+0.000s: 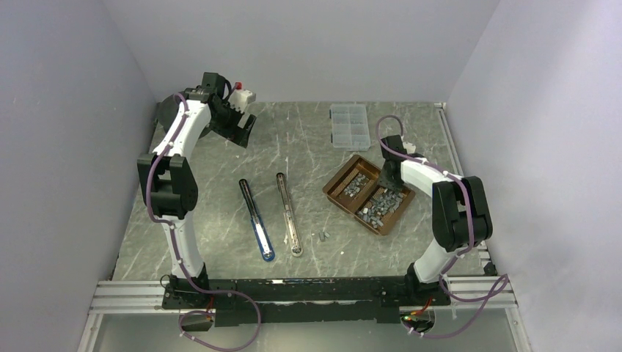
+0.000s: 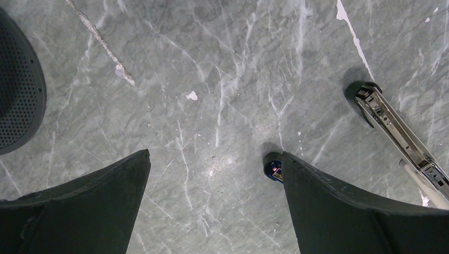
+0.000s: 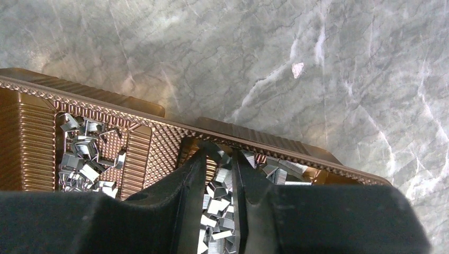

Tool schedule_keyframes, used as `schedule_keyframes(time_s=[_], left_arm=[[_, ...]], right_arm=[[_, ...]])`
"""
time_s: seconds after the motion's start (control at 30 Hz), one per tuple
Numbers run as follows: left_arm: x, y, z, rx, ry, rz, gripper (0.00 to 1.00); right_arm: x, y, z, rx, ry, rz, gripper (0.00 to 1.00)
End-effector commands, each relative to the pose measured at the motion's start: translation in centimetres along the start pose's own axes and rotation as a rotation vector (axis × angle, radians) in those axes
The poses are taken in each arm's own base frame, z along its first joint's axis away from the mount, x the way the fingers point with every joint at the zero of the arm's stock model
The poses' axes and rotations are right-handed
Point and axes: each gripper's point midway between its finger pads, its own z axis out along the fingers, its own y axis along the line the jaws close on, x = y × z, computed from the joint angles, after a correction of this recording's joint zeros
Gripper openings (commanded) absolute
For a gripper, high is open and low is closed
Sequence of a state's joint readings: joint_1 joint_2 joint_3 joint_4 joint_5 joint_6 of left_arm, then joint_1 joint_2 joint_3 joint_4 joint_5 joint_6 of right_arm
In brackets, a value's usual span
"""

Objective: Load the staples into the stapler

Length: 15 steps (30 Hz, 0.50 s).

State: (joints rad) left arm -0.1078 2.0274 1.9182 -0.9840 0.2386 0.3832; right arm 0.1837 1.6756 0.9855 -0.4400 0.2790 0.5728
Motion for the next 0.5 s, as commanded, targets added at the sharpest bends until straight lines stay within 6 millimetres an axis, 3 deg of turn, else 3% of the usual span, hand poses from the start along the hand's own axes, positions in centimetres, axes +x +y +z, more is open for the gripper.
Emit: schedule_keyframes(time_s=[0.0,0.47], left_arm=[[-1.2,0.2,-0.9,-0.007,-0.052,0.021,0.99],[-1.0,0.2,-1.2,-0.016,-0.052,0.026,0.99]], right_arm=[[0.0,-0.4,-0.2,0.000,-0.015,-0.002,0.23],[-0.4,-0.5,-1.5,-0.020,-0.036,-0.003,0.08]])
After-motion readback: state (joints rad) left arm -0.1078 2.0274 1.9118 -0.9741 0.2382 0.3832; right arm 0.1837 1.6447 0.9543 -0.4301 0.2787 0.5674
